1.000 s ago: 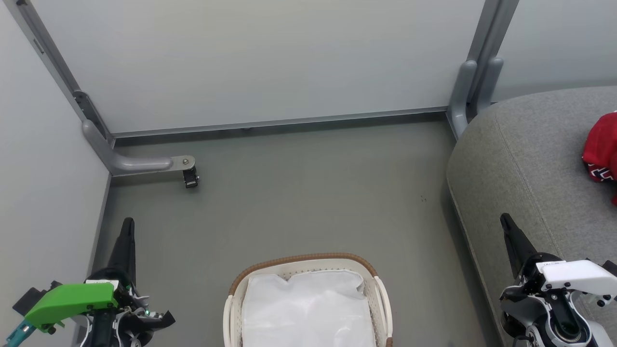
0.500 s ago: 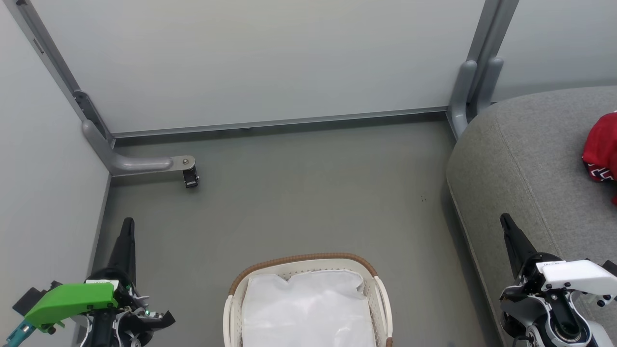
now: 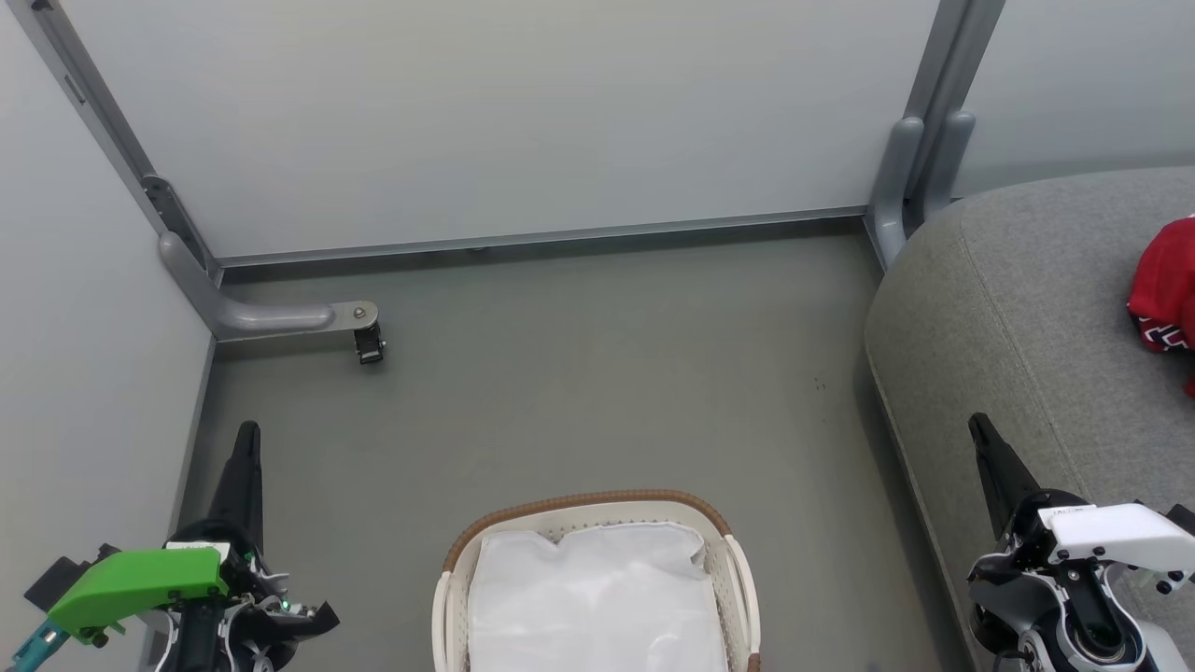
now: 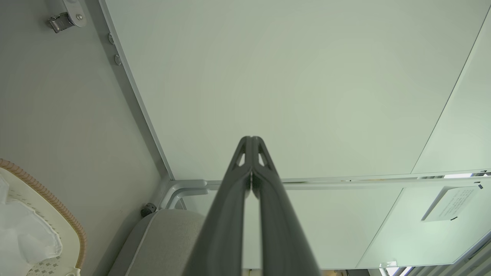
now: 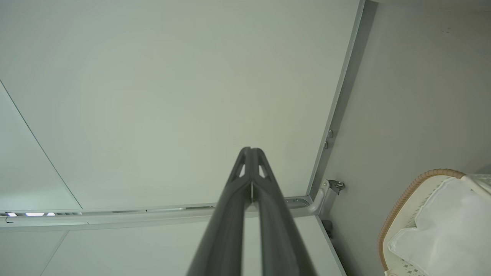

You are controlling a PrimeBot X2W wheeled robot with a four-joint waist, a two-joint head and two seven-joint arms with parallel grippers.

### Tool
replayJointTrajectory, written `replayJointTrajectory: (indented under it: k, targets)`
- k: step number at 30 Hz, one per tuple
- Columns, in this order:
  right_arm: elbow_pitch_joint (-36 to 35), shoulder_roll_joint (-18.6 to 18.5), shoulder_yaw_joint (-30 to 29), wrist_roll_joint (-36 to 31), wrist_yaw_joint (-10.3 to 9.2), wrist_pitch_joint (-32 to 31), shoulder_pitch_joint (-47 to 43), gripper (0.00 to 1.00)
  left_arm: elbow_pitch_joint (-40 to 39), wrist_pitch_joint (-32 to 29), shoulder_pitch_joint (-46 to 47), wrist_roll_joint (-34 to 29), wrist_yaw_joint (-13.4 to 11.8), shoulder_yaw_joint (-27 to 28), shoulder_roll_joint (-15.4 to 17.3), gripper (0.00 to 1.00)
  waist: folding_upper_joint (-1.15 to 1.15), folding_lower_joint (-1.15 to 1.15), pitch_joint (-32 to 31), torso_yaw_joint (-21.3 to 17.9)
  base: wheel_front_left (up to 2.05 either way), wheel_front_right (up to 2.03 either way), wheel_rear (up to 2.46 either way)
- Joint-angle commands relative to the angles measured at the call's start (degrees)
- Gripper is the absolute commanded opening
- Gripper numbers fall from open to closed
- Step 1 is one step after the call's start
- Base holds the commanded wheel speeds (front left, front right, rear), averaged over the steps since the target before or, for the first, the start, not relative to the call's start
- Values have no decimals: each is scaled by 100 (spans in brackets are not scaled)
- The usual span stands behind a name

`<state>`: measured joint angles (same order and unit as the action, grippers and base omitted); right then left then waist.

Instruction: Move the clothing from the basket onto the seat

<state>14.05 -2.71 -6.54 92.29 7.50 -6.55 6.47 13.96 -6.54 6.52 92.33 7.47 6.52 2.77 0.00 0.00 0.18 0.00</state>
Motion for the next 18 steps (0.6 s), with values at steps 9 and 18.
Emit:
replayJointTrajectory:
  k: [9, 18]
  targets:
    - [-20, -32, -10, 24, -2, -16, -66, 0, -6, -19, -66, 17, 4, 10, 19, 0, 0, 0, 0, 0, 0, 0, 0]
    - [-20, -32, -10, 24, -2, -15, -66, 0, -4, -18, -66, 18, 4, 9, 19, 0, 0, 0, 0, 0, 0, 0, 0]
